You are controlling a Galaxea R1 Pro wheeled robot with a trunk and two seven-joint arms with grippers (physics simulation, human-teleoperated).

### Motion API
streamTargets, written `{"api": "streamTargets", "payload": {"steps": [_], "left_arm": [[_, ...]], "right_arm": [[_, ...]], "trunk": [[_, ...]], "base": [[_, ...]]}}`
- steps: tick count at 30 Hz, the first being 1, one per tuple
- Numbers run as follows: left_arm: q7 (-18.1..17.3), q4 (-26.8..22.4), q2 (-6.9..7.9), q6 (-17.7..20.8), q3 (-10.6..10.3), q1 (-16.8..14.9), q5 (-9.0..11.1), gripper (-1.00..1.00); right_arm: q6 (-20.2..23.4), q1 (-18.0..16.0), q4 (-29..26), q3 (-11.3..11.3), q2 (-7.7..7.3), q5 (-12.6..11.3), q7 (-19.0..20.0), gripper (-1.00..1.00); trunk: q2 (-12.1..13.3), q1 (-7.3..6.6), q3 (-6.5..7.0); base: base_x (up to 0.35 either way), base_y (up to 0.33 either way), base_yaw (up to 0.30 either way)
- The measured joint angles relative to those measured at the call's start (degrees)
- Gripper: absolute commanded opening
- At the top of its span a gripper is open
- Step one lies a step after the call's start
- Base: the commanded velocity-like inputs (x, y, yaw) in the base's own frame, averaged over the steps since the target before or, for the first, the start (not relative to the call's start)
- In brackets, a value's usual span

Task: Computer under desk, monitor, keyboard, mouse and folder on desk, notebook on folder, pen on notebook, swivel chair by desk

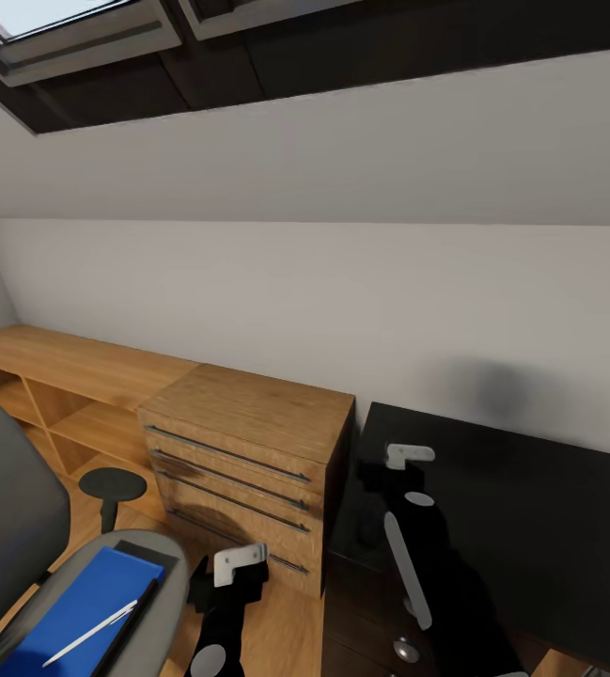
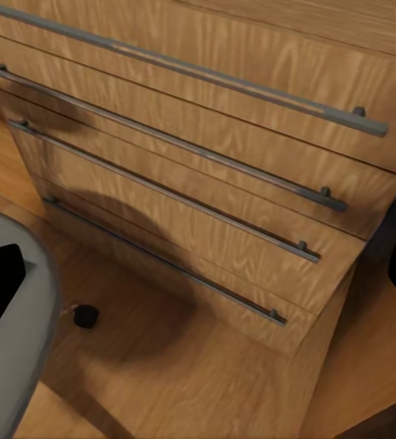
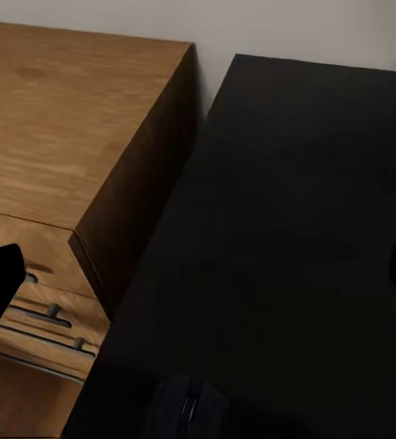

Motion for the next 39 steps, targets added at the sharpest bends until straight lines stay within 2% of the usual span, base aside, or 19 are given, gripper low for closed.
{"api": "streamTargets", "payload": {"steps": [12,20,30,39], "left_arm": [[0.0,0.0,0.03,0.0,-0.1,0.0,0.0,1.00],[0.0,0.1,-0.03,0.0,-0.1,0.0,0.1,1.00],[0.0,0.1,-0.04,0.0,-0.1,0.0,0.1,1.00],[0.0,0.2,-0.04,0.0,-0.1,0.0,0.1,1.00]], "right_arm": [[0.3,1.0,-2.7,0.2,0.00,0.2,-0.1,1.00],[1.4,1.5,-6.4,2.7,0.00,0.4,0.1,1.00],[1.3,1.5,-6.4,2.0,0.00,0.4,-0.1,1.00],[1.2,1.5,-6.0,1.5,0.00,0.2,0.1,1.00]], "trunk": [[0.0,0.01,0.00],[0.0,0.04,-0.05],[0.0,0.04,-0.05],[0.0,0.00,-0.05]], "base": [[-0.021,0.000,0.000],[-0.277,0.000,0.000],[-0.318,0.000,-0.081],[-0.057,0.000,-0.250]]}}
